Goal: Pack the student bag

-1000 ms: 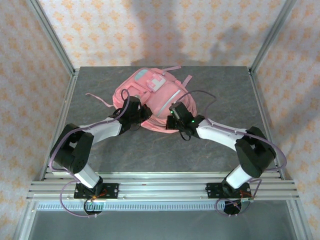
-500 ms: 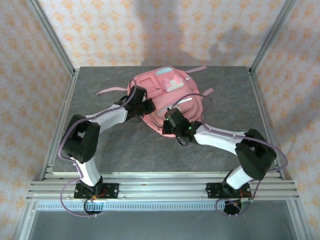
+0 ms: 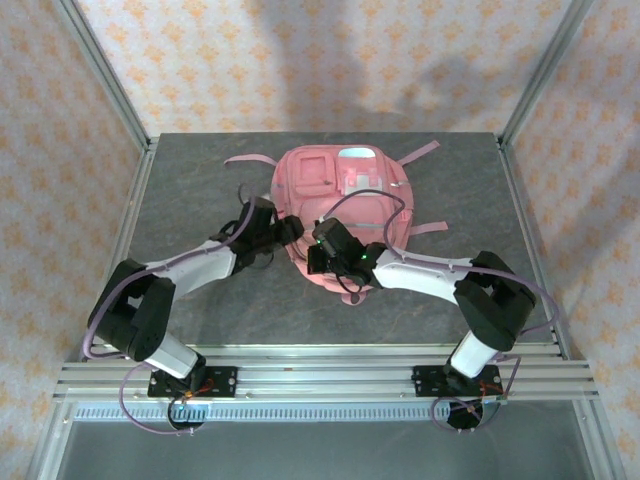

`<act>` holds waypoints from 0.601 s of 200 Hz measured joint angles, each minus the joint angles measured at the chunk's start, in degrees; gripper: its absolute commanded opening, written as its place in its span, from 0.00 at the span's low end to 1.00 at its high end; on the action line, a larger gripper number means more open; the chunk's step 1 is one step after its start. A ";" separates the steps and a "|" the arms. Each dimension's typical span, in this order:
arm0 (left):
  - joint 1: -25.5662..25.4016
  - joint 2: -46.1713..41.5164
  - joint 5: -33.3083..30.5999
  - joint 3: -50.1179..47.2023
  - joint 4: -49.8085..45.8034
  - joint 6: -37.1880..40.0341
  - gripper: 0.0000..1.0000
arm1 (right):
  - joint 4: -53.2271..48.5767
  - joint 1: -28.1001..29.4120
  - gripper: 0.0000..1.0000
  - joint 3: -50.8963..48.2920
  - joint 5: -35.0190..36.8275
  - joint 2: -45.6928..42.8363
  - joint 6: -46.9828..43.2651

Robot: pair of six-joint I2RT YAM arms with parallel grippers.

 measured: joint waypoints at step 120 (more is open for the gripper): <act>-1.70 3.13 0.52 0.87 5.46 -3.15 0.00 | -0.52 -5.73 0.00 -6.67 1.03 -5.16 0.39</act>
